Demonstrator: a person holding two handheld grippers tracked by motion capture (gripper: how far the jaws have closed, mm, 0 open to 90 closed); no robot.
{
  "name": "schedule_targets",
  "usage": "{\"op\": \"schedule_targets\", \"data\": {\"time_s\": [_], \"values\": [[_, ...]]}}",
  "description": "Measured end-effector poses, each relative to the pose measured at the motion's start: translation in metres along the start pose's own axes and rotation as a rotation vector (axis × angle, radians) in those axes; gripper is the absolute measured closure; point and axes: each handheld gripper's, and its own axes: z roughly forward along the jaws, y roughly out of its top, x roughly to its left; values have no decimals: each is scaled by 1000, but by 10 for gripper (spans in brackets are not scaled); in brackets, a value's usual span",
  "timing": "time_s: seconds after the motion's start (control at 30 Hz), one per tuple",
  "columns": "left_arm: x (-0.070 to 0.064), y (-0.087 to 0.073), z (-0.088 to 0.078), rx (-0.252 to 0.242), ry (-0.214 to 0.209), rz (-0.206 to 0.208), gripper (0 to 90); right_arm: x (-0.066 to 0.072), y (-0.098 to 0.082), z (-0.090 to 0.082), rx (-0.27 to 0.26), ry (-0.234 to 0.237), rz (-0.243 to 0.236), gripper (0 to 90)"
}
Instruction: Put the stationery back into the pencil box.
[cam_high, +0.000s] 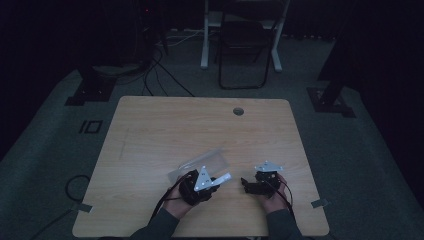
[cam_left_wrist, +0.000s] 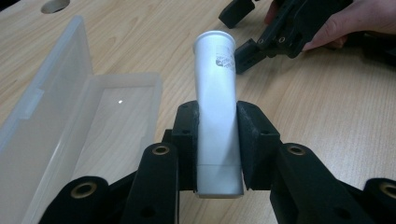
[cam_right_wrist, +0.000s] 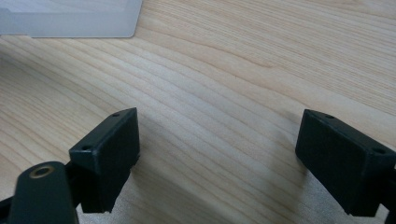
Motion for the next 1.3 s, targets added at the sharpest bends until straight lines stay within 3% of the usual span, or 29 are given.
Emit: {"op": "schedule_targets", "data": {"time_s": [1.3], "values": [[19, -4, -7, -8, 54, -41, 708, 0, 0, 0, 0, 0, -1, 135]]}}
